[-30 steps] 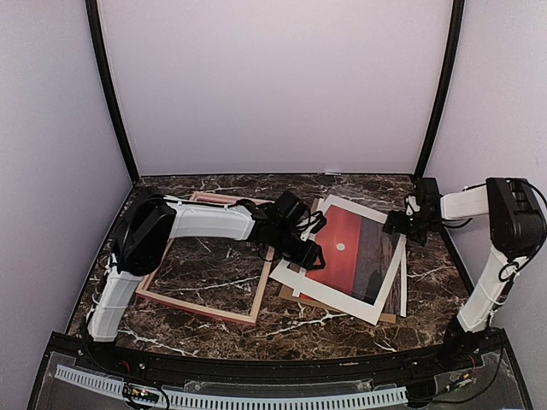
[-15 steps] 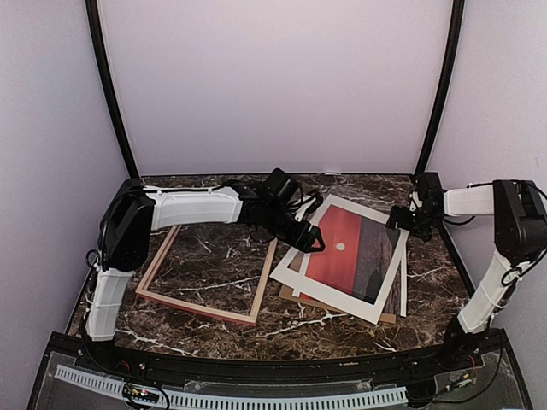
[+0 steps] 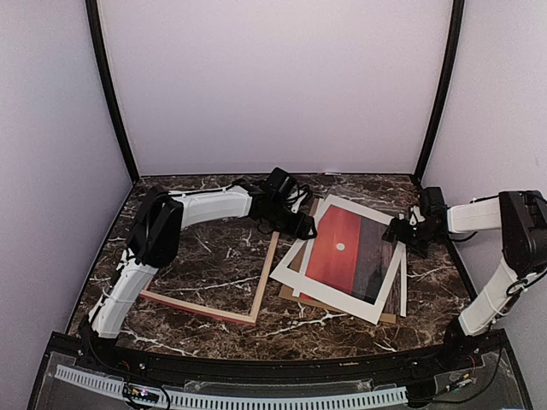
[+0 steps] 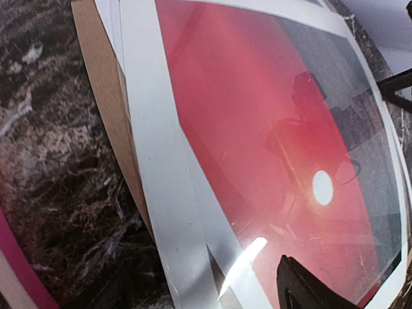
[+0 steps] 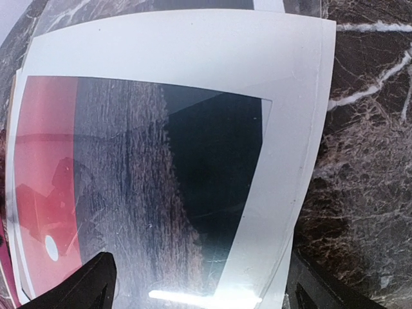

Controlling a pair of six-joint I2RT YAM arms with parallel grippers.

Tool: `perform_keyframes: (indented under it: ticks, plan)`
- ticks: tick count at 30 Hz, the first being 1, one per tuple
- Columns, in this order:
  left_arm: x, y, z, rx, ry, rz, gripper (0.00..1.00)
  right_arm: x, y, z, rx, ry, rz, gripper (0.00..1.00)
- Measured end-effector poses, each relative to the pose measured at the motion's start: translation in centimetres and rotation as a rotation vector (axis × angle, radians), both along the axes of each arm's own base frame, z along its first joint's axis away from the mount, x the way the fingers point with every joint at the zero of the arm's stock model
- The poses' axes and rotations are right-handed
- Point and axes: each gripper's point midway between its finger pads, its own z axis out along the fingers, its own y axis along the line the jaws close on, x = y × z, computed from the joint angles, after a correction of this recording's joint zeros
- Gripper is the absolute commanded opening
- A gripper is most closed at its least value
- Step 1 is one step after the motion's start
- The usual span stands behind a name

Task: Put the photo into the frame
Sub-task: Pick up the glass panel from the mat board.

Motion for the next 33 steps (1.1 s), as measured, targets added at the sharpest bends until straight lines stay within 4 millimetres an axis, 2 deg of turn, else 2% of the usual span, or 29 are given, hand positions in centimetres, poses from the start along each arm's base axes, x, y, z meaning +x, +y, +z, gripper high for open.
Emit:
perform_keyframes:
  ticks: [2, 9, 16, 26, 33]
  plan:
    - [-0.4, 0.1, -1.6, 0.028, 0.023, -0.001, 0.75, 0.1, 0.2, 0.0, 0.021, -0.017, -0.006, 0.88]
    - [-1.1, -0.2, -1.6, 0.016, 0.062, -0.007, 0.61, 0.5, 0.8, 0.1, 0.080, -0.059, -0.021, 0.76]
    - [-1.7, 0.2, -1.9, -0.009, 0.095, -0.023, 0.52, 0.4, 1.1, 0.1, 0.105, -0.052, -0.026, 0.66]
    - [-3.3, 1.0, -1.6, -0.021, 0.133, -0.034, 0.47, 0.0, 1.0, 0.3, 0.095, -0.047, -0.007, 0.63]
    - [-3.8, 0.6, -0.4, -0.065, 0.134, -0.059, 0.44, 0.0, 0.9, 0.4, 0.074, -0.055, 0.013, 0.61]
